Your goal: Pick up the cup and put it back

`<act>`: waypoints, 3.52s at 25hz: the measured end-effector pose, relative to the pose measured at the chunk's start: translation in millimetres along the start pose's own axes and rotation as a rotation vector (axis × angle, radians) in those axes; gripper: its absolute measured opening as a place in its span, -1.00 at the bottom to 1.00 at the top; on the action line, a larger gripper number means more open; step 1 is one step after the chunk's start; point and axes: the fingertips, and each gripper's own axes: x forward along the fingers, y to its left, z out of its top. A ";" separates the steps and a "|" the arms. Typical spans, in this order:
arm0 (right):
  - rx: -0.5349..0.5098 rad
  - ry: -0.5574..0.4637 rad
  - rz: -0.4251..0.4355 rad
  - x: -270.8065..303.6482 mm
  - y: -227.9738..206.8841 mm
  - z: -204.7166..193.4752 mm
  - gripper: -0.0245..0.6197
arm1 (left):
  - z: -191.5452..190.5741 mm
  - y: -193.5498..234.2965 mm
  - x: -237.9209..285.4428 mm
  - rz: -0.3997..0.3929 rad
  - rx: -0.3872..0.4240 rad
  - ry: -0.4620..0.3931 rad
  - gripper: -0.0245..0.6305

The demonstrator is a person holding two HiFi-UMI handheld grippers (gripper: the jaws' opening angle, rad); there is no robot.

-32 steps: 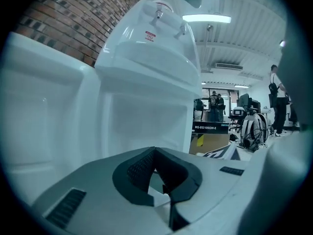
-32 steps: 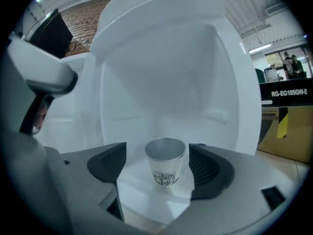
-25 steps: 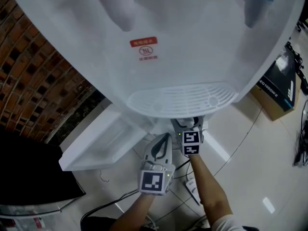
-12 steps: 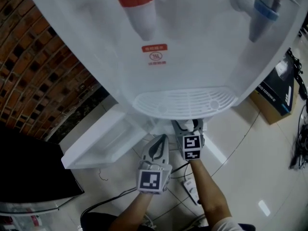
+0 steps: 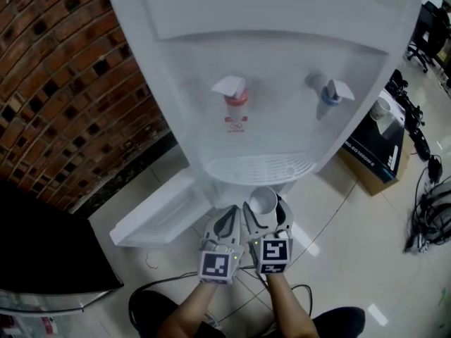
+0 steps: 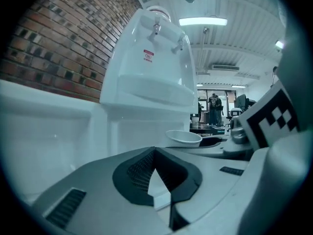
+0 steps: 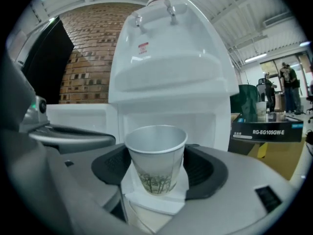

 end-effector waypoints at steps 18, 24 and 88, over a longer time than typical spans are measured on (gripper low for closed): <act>-0.001 -0.061 -0.005 -75.8 20.8 129.4 0.13 | 130.1 -20.6 -32.4 -0.012 0.078 -0.107 -0.94; -0.041 -0.021 0.023 -120.2 42.7 207.6 0.13 | 223.0 -36.0 -59.6 0.000 0.072 -0.093 -0.94; -0.047 -0.050 0.030 -209.5 40.4 466.7 0.13 | 491.0 -84.1 -82.3 -0.026 0.056 -0.108 -0.94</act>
